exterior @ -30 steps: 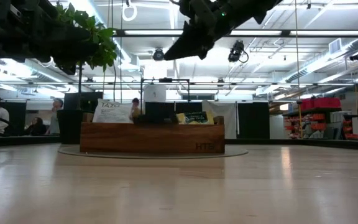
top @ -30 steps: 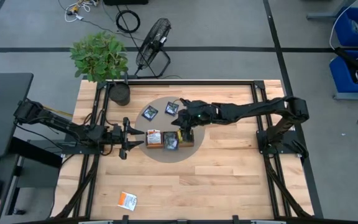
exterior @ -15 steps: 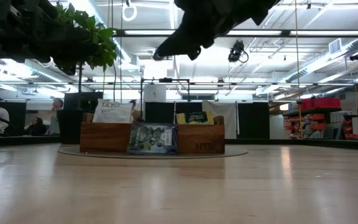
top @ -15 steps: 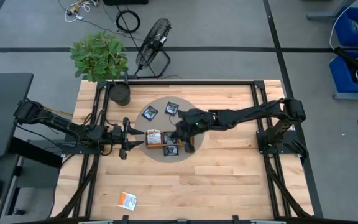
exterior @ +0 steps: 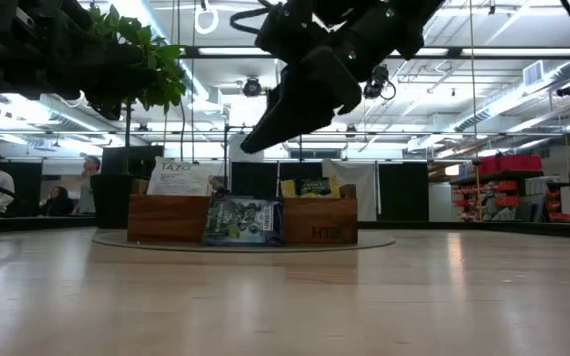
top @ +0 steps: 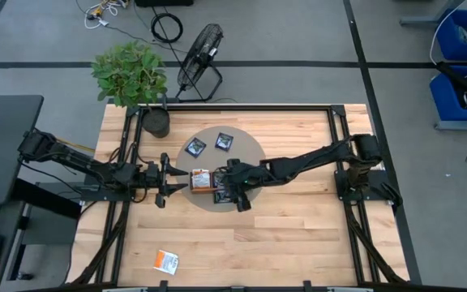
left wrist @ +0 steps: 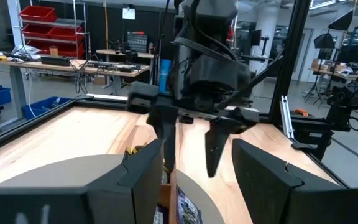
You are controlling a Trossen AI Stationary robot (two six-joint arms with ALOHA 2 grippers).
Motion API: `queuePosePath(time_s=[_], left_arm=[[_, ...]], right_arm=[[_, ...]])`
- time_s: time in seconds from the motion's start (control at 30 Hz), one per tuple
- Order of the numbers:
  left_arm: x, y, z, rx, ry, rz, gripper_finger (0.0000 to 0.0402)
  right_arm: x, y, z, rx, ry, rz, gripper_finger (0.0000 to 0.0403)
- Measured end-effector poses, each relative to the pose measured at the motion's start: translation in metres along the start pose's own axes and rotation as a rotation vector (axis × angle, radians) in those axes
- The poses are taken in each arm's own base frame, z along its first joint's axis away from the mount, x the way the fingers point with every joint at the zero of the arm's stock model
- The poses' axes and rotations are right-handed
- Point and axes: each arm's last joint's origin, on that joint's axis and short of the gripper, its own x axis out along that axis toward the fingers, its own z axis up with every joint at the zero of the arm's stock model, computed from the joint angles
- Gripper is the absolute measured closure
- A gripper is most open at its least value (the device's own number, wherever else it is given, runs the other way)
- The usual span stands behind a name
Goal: Pick & Place Tea
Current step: Put the top right purple tea bag into the middle compartment of the wooden organizer
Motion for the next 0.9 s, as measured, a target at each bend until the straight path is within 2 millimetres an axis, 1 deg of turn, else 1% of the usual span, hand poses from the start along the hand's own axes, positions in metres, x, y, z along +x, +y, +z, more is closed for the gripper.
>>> queuePosePath(time_s=[0.1,0.23,0.37,0.47,0.7,0.9], left_arm=[[0.000,0.000,0.000,0.001,0.002,0.000,0.0204],[0.000,0.000,-0.001,0.002,0.007,0.001,0.0204],[0.000,0.000,-0.001,0.002,0.006,0.001,0.0204],[0.000,0.000,-0.001,0.002,0.008,0.001,0.0204],[0.000,0.000,-0.002,0.006,0.022,0.002,0.0204],[0.000,0.000,-0.002,0.006,0.021,0.002,0.0204]], right_arm=[[0.011,0.001,-0.001,-0.012,0.020,-0.012,0.0135],[0.027,0.003,-0.007,-0.051,0.091,-0.017,0.0140],[0.037,0.007,-0.004,-0.066,0.112,-0.033,0.0144],[0.041,0.009,-0.005,-0.087,0.134,-0.054,0.0144],[0.041,0.006,-0.004,-0.098,0.141,-0.109,0.0144],[0.047,0.007,-0.009,-0.103,0.157,-0.087,0.0144]])
